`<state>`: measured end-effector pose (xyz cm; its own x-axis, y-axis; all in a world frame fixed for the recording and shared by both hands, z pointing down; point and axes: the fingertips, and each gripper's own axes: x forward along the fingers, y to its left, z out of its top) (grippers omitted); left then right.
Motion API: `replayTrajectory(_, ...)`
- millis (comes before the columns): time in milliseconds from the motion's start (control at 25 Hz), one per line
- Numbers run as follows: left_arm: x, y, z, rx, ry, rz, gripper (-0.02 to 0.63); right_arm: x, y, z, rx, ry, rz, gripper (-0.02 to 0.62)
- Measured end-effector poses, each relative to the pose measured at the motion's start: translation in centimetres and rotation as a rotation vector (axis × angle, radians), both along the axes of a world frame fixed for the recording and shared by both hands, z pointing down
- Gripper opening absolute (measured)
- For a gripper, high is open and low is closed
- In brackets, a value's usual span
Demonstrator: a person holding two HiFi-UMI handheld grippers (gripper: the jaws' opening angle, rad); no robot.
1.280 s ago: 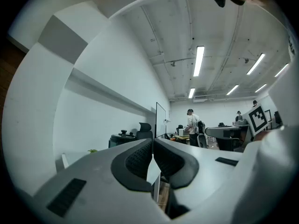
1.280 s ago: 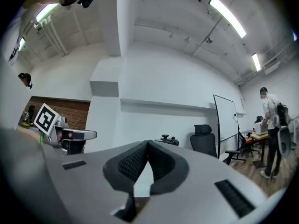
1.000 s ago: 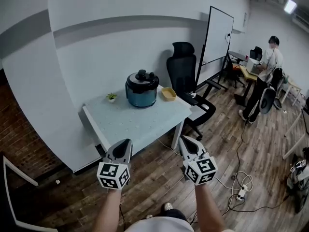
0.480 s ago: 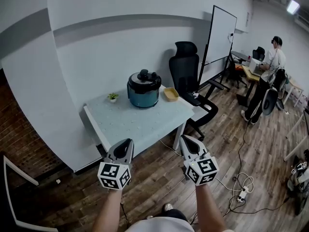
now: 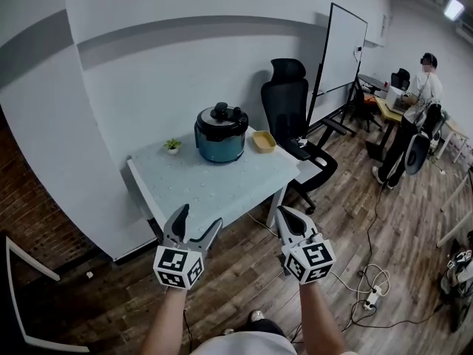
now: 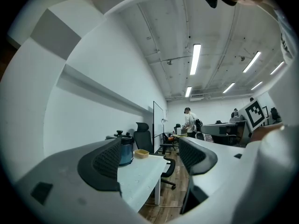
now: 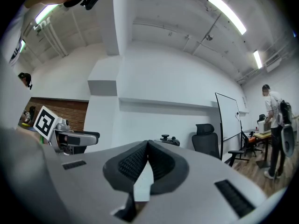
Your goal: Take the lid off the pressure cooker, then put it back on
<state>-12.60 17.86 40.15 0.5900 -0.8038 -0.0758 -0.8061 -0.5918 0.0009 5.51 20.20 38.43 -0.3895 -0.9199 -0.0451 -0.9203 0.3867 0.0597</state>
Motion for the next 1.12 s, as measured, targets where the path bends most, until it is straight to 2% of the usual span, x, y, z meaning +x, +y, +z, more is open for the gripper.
replayTrajectory(360, 2.5, -3.1, -0.8, 0.006, -0.014, -0.018, 0.354, 2.2, -3.8, 0.5, -0.002, -0.008, -0.019, 0.000)
replayTrajectory(680, 5.4, -7.4, -0.7, -0.036, -0.026, -0.072, 0.354, 5.4, -8.3, 0.2, 0.005, 0.052, -0.045, 0.000)
replayTrajectory(960, 6.6, -11.5, -2.2, -0.039, -0.045, -0.125, 0.354, 7.9, -11.9, 0.2, -0.001, 0.054, -0.059, 0.000)
replayTrajectory(1120, 6.7, -14.1, -2.6, -0.042, -0.044, -0.137, 0.354, 8.1, -14.2, 0.5, -0.008, 0.043, -0.065, 0.000)
